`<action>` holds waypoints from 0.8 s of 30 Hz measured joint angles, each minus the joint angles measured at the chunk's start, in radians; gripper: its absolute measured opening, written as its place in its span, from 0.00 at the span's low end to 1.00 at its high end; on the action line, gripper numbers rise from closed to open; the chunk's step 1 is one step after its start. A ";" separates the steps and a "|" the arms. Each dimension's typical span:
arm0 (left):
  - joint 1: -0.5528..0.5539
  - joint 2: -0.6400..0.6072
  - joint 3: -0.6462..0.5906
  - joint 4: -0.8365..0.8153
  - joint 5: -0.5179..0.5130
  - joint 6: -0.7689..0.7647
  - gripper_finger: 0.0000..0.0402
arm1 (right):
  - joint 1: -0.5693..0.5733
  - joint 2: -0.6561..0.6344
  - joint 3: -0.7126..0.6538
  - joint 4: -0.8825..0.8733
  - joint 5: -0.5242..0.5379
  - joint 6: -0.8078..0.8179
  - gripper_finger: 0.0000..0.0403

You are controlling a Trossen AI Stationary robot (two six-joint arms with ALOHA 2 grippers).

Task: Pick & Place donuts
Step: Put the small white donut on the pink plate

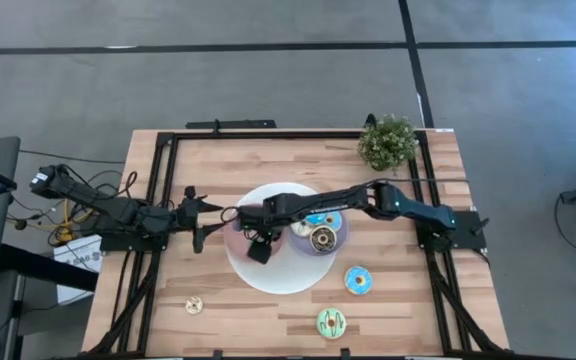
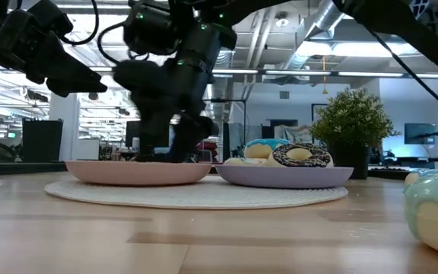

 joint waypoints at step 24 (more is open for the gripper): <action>0.000 0.073 0.041 0.052 0.108 -0.051 0.56 | 0.270 -1.018 -1.124 0.202 0.400 0.344 0.66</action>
